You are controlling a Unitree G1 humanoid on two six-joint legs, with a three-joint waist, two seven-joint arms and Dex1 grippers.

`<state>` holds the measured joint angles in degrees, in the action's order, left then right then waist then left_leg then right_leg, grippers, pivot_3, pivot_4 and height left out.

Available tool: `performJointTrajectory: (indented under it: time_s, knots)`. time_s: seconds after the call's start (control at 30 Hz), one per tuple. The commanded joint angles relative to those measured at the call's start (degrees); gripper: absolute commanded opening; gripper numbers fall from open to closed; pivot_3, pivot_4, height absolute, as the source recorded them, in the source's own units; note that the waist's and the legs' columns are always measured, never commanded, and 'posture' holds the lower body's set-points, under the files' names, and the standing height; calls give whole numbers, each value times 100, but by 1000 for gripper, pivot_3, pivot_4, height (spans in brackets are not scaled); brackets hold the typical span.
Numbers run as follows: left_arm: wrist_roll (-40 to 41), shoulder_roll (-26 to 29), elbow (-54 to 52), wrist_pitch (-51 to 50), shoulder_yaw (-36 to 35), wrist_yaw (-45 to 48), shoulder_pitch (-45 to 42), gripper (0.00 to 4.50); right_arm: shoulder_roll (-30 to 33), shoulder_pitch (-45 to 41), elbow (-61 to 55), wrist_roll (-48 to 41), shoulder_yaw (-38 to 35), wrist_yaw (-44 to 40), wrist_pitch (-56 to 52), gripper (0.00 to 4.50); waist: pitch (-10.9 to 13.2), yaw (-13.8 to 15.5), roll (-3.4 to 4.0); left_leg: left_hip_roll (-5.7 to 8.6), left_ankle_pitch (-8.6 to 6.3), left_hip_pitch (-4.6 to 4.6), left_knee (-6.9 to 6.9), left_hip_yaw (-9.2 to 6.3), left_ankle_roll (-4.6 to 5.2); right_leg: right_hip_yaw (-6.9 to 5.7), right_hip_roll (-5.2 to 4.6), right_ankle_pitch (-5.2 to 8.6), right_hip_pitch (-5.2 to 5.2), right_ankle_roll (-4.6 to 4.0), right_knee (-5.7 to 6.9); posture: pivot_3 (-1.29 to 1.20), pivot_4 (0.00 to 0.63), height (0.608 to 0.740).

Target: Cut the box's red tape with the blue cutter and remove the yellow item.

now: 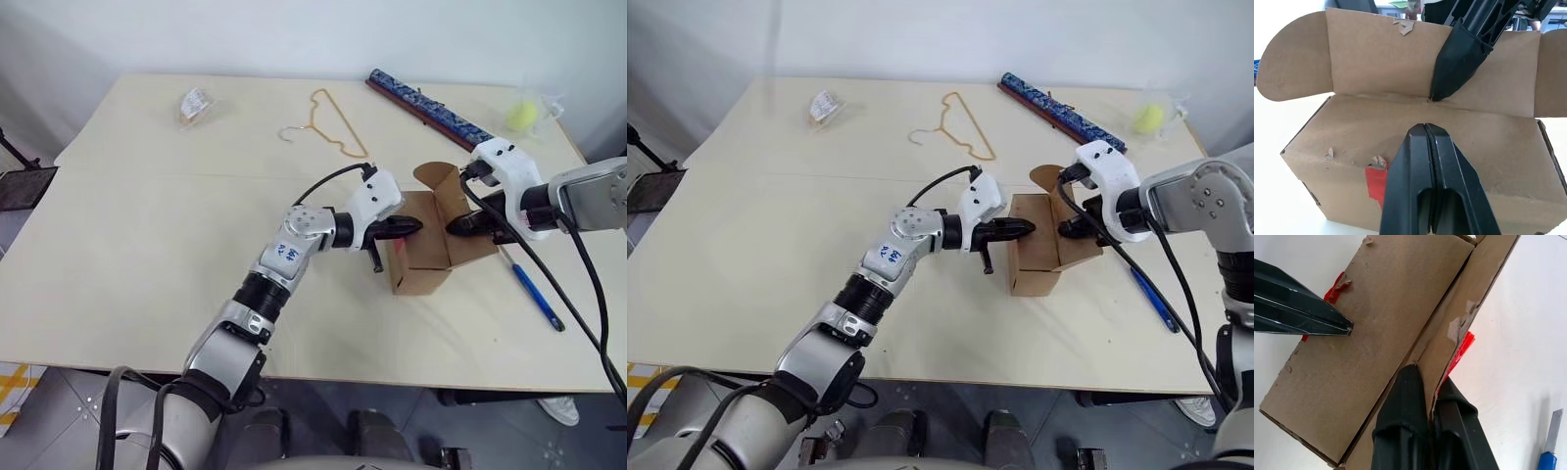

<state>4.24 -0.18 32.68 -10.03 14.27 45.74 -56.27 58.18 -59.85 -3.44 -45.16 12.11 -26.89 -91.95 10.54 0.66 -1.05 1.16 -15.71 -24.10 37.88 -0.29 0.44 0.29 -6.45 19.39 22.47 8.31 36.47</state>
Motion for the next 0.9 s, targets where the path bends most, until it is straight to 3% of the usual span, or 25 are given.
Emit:
performJointTrajectory:
  time_s: [0.03,0.47,0.9]
  knots:
    - [-143,-13,58,-237,148,-15,138,0,194,97,67,299,303,-21,-55,31,-2,26,-3,0,0,0,1,0,0,0,-1,0,-1,0,-2,0,150,740]
    - [-170,52,-124,-585,239,16,485,0,544,-33,-19,719,577,-445,-55,31,-13,72,-15,-6,-7,-6,-7,-1,-4,-10,-10,-7,-6,-3,-39,0,150,740]
    - [-276,662,-448,-870,230,67,800,0,413,169,-489,758,383,-660,-55,31,-18,41,7,-6,-8,-4,-10,8,-3,-16,3,-8,-2,-1,-38,0,150,740]
